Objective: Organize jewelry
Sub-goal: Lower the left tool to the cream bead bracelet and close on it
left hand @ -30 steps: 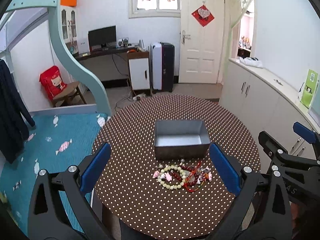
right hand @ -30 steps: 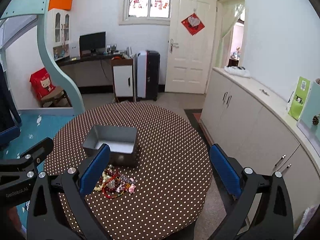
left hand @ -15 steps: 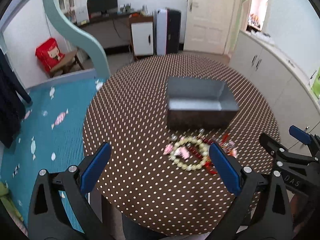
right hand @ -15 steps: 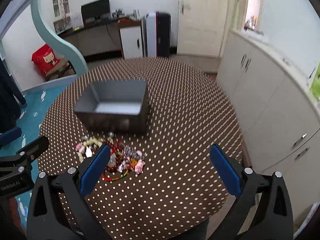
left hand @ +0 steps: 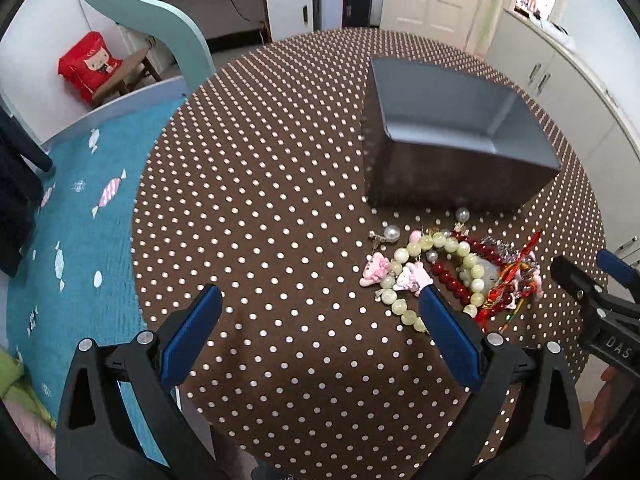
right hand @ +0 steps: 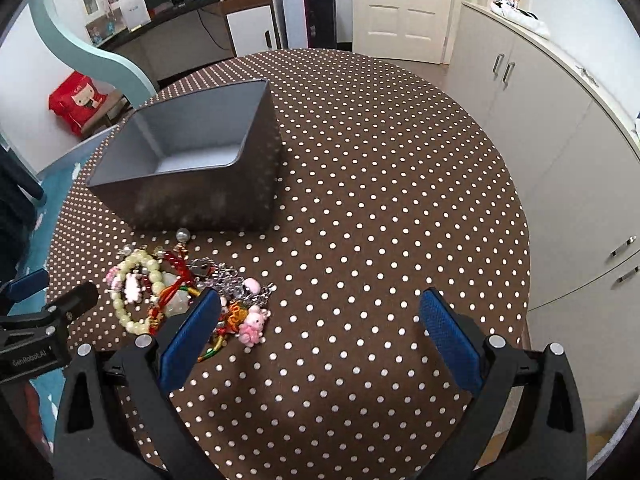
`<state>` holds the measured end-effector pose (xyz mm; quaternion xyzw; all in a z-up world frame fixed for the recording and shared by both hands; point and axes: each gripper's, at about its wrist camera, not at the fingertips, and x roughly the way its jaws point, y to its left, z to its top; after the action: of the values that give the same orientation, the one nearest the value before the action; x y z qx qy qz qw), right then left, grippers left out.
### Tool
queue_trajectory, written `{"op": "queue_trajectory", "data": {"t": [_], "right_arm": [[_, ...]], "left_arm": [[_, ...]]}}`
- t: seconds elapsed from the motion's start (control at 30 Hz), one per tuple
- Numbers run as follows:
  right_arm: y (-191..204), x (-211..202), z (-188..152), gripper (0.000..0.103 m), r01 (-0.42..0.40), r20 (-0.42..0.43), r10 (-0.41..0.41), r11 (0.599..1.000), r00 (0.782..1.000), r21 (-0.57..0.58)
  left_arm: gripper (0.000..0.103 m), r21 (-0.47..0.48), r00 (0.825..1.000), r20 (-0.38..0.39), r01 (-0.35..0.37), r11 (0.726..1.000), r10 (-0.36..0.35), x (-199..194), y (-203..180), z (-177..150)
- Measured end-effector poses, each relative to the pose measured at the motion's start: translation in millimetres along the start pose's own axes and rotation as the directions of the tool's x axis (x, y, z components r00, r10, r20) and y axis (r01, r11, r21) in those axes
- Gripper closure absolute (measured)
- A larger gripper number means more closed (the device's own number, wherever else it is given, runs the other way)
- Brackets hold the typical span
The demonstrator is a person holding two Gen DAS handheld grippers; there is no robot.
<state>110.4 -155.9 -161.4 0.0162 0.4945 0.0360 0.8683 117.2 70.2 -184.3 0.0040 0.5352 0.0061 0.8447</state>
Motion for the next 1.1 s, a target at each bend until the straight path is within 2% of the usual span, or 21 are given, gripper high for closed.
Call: {"op": "queue_trajectory", "data": {"t": [0.17,0.23,0.27,0.37,0.4,0.43,0.47,0.6,0.67,0.73,0.83,0.97,1.1], "right_arm": [[0,14,2,0.007,0.011,-0.026,-0.011,1.0,1.0,-0.008],[-1,15,2,0.007,0.012,-0.031,-0.013,1.0,0.999,-0.012],[0,15,3,0.007,0.012,-0.032,-0.013,1.0,0.999,-0.012],[1,14,5,0.007,0.007,-0.033,-0.008,1.0,0.999,-0.016],[3,15,7,0.007,0.004,-0.035,-0.005,1.0,0.999,-0.021],[6,17,11,0.007,0.004,-0.037,-0.005,1.0,0.999,-0.024],[10,21,14,0.007,0.004,-0.038,-0.005,1.0,0.999,-0.029],[14,27,17,0.007,-0.003,-0.044,0.002,0.999,0.999,-0.032],[15,29,18,0.007,-0.005,-0.043,0.004,0.999,0.999,-0.033],[14,28,20,0.007,-0.007,-0.038,0.006,0.999,0.999,-0.033],[9,25,20,0.007,-0.016,-0.016,0.016,1.0,1.0,-0.024],[2,22,21,0.007,-0.015,-0.004,0.015,1.0,1.0,-0.014],[-3,18,22,0.007,-0.021,0.007,0.021,1.0,1.0,-0.004]], "left_arm": [[0.008,-0.004,0.999,-0.024,0.045,0.999,-0.045,11,0,3],[0.037,0.005,0.997,-0.057,0.047,0.999,-0.047,15,-3,4],[0.04,0.004,0.996,-0.074,0.05,0.999,-0.05,19,-4,5],[0.04,-0.001,0.994,-0.084,0.076,0.997,-0.076,22,-2,9],[0.042,0.003,0.993,-0.086,0.08,0.997,-0.079,23,-2,9],[0.049,0.005,0.992,-0.088,0.087,0.996,-0.086,24,-2,10],[0.051,0.008,0.988,-0.105,0.116,0.993,-0.115,26,-3,10],[0.055,0.025,0.99,-0.095,0.111,0.993,-0.108,28,-5,11],[0.067,0.02,0.988,-0.093,0.125,0.992,-0.122,28,-2,12],[0.09,0.025,0.984,-0.103,0.152,0.988,-0.148,27,0,11],[0.094,0.02,0.979,-0.097,0.18,0.984,-0.177,27,6,9],[0.094,-0.007,0.961,-0.068,0.269,0.963,-0.269,21,9,11],[0.094,-0.005,0.962,-0.02,0.271,0.963,-0.271,8,18,16]]}}
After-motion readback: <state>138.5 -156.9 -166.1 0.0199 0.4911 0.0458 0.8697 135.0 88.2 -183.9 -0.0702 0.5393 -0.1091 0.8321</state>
